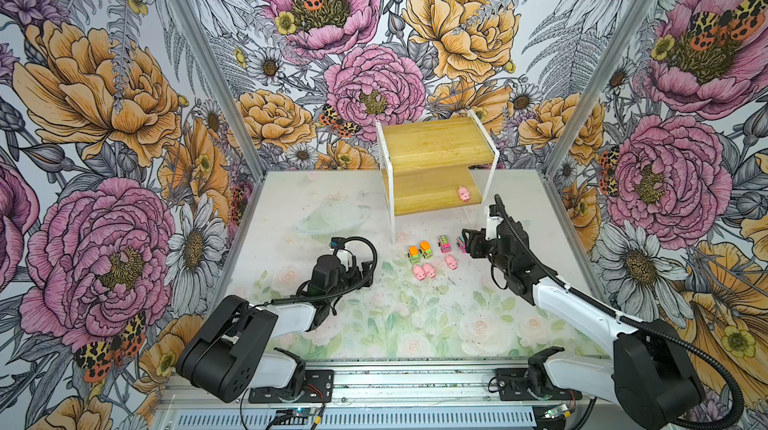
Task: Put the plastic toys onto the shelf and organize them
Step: 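Move the right gripper back to the toys and grasp another pink pig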
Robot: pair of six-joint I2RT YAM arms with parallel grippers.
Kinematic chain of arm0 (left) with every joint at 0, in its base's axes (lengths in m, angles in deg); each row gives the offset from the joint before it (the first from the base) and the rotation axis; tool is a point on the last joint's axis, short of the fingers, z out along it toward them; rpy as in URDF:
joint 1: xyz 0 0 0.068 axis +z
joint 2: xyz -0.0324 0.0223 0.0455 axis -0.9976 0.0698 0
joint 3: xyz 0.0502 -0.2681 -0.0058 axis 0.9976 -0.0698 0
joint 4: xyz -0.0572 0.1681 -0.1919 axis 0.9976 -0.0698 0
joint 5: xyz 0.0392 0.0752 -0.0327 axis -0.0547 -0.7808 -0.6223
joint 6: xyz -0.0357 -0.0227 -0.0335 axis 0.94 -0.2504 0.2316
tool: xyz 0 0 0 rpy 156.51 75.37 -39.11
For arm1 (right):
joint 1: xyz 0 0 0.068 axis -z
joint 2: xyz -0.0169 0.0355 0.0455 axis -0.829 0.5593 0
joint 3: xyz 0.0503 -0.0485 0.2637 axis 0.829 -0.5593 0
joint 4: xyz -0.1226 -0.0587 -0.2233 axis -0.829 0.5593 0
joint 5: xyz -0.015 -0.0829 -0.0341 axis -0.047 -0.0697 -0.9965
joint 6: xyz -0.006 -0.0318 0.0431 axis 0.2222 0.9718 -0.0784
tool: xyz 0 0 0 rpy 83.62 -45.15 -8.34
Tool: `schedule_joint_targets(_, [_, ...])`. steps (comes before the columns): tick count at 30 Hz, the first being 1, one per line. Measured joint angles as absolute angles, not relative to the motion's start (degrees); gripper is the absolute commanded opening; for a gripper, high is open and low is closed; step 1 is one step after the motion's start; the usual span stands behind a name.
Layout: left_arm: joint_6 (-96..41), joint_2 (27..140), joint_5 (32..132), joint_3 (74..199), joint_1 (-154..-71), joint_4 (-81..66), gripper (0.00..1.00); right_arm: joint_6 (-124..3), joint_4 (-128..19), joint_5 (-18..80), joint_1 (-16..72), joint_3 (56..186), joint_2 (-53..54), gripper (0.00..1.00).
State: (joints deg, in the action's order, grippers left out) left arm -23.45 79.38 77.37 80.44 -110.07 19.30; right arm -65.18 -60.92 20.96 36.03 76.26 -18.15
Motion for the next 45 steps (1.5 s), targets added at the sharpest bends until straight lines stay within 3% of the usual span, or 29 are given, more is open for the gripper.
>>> schedule_joint_targets(14, [-23.45, 79.93, 77.43, 80.70, -110.07, 19.30, 0.99, -70.18, -70.08, 20.24, 27.00, 64.35, -12.29, 0.58])
schedule_joint_targets(34, [-23.45, 80.91, 77.80, 81.16, -110.07, 19.30, 0.99, -68.74, -82.49, 18.34, 27.37, 66.21, 2.25, 0.53])
schedule_joint_targets(45, [-23.42, 81.63, 77.80, 81.29, -110.07, 19.28, 0.99, -66.14, -84.66, 19.43, 27.55, 67.56, 5.02, 0.41])
